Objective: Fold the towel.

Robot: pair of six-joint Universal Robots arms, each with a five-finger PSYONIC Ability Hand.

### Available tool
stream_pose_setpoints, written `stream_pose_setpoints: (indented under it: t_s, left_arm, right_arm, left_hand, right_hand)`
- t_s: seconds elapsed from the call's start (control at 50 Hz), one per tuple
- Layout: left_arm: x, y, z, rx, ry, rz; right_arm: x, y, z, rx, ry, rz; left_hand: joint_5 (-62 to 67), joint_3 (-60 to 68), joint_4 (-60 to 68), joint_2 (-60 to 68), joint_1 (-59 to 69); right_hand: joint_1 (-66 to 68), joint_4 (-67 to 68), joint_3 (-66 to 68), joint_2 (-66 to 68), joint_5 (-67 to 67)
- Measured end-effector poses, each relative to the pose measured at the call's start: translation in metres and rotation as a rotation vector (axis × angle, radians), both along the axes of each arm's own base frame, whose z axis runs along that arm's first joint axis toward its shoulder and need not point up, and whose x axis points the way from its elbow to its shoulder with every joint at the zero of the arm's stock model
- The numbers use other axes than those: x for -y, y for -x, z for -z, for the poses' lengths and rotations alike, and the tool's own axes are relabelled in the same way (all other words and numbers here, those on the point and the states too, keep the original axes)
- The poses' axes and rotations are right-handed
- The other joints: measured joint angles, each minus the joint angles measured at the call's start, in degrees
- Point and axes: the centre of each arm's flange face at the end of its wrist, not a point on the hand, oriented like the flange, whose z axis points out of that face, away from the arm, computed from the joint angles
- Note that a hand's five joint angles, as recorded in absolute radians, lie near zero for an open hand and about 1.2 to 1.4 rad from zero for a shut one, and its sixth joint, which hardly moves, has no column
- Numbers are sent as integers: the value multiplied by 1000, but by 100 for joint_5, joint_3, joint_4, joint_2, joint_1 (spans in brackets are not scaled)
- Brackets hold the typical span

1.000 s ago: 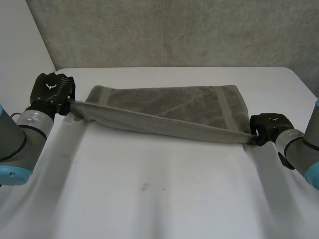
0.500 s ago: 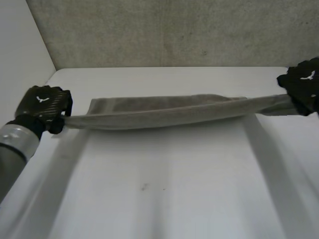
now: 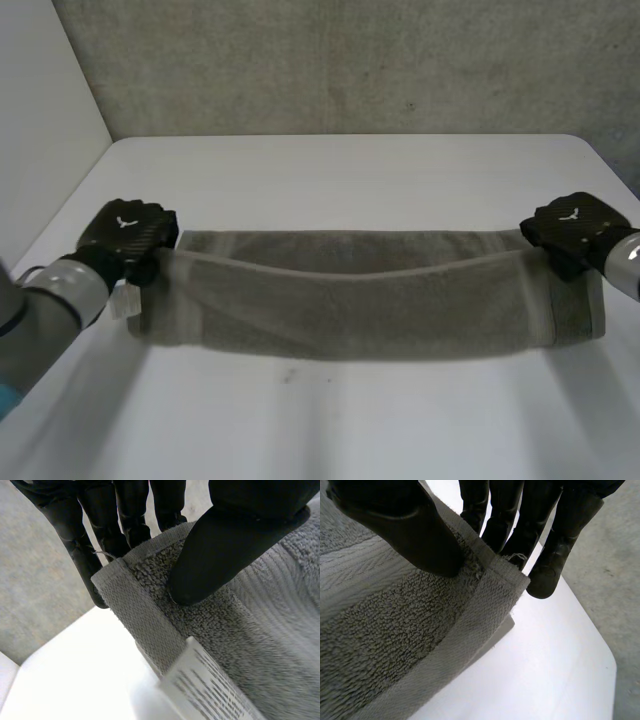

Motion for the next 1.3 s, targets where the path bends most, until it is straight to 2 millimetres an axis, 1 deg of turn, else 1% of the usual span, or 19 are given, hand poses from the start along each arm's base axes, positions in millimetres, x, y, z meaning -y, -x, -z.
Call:
stream_pose_setpoints:
  t_s: [0.14,0.28,0.38,0.42,0.44,0.46,0.48,0.5,0.52,0.58,0.6,0.72,0.82,0.9,0.98,1.06,1.16,1.22,1.3]
  left_arm:
    - [44,14,23,33,9,-28]
    - [80,31,30,32,63,-39]
    - [96,41,34,29,93,-44]
    - [102,46,38,28,103,-45]
    - [103,47,38,28,104,-45]
    - [105,49,40,28,105,-45]
    - [105,50,41,28,105,-44]
    - [105,51,42,28,104,-43]
    - [105,53,43,28,102,-41]
    - [103,54,44,29,99,-38]
    - [102,55,43,28,98,-36]
    - [89,52,29,20,97,-37]
    - [67,45,17,20,83,-36]
    - [49,40,13,22,70,-34]
    - [29,36,10,22,67,-31]
    - [20,33,11,19,77,-30]
    - [16,33,12,14,98,-30]
    - [17,33,13,10,111,-31]
    - [17,34,13,8,116,-32]
  right_arm:
    - [42,-16,26,23,34,-18]
    - [81,-26,36,78,121,34]
    - [99,-30,40,95,163,64]
    - [105,-34,44,97,172,70]
    - [106,-34,45,97,172,70]
    - [107,-36,46,97,173,69]
    - [108,-37,47,97,174,69]
    - [108,-38,46,99,176,68]
    - [108,-38,44,100,179,67]
    - [107,-39,33,112,194,67]
    - [105,-39,23,125,206,70]
    - [85,-34,-20,220,217,94]
    - [56,-29,-30,280,161,117]
    - [35,-24,-21,285,97,134]
    - [16,-14,-1,264,13,169]
    - [6,-2,19,235,-52,199]
    - [1,9,43,197,-111,222]
    - [3,17,61,166,-147,231]
    - [7,23,75,140,-168,238]
  left_hand:
    - [0,0,0,0,0]
    - [0,0,0,0,0]
    - [0,0,0,0,0]
    - [-79,-86,-87,-174,-150]
    - [-617,-667,-667,-664,-605]
    - [-1960,-1979,-2006,-2006,-1887]
    - [-2577,-2568,-2604,-2755,-2617]
    - [-3639,-3697,-3615,-3773,-3586]
    - [-4806,-4670,-4744,-4880,-4684]
    - [-5473,-5590,-5588,-5594,-5484]
    - [-5656,-5788,-5785,-5811,-5705]
    - [-5761,-5986,-5993,-5992,-5885]
    - [-5778,-6007,-6012,-6011,-5898]
    - [-5779,-6015,-6017,-6011,-5903]
    - [-5779,-6015,-6018,-6011,-5903]
    - [-5779,-6015,-6018,-6011,-5904]
    - [-5779,-6015,-6018,-6011,-5904]
    - [-5779,-6015,-6018,-6011,-5903]
    - [-5779,-6015,-6018,-6011,-5904]
  right_hand:
    - [0,0,0,0,0]
    - [0,0,0,0,0]
    - [0,0,0,0,0]
    - [-2126,-2001,-2008,-2044,-2079]
    - [-2712,-2577,-2575,-2632,-2668]
    - [-4074,-3929,-3947,-4141,-4115]
    - [-4507,-4478,-4500,-4581,-4708]
    - [-5549,-5455,-5486,-5636,-5727]
    - [-6020,-6048,-6074,-6087,-6264]
    - [-6303,-6196,-6278,-6249,-6381]
    - [-6322,-6196,-6278,-6249,-6381]
    - [-6323,-6196,-6278,-6249,-6381]
    - [-6323,-6196,-6278,-6249,-6381]
    - [-6328,-6196,-6278,-6249,-6380]
    - [-6054,-6100,-6098,-6082,-6119]
    - [-5094,-5079,-5053,-5083,-5026]
    - [-4120,-4132,-4103,-4099,-4111]
    - [-2419,-2485,-2469,-2361,-2501]
    - [-650,-675,-682,-621,-745]
